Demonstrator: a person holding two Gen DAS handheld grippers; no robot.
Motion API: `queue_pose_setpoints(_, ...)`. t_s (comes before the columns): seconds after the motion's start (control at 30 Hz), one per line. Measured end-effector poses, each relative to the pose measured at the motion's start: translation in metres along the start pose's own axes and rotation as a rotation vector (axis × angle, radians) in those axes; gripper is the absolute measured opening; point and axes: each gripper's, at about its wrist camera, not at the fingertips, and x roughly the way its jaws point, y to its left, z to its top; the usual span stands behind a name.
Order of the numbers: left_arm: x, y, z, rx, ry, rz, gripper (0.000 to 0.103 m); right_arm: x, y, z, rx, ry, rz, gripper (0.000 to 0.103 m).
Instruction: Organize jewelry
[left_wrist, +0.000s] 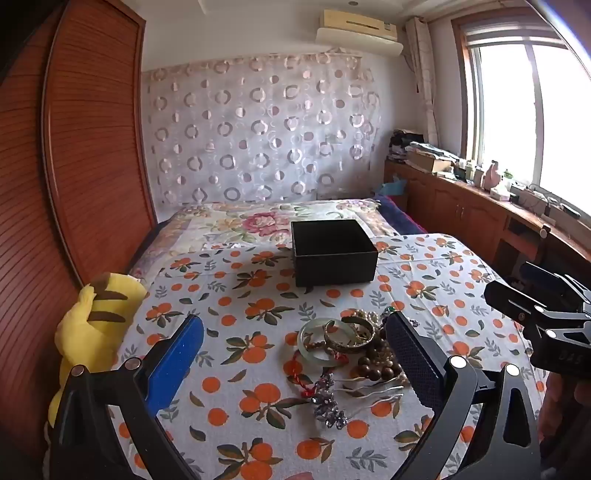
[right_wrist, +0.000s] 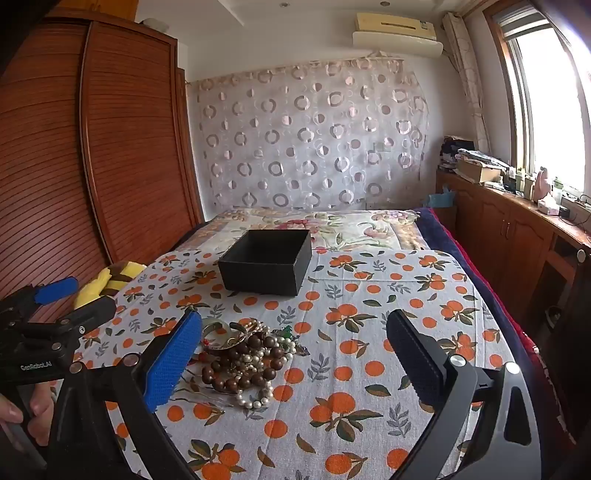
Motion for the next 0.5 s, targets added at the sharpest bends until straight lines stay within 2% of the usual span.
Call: queue_pose_setpoints(0.5,-0.0078,-0.0023,0.004,-0.014,-0.035,-0.005,0.096,-0.0022,0.0006,0.001,0.001,-0.007,0.001,0.101)
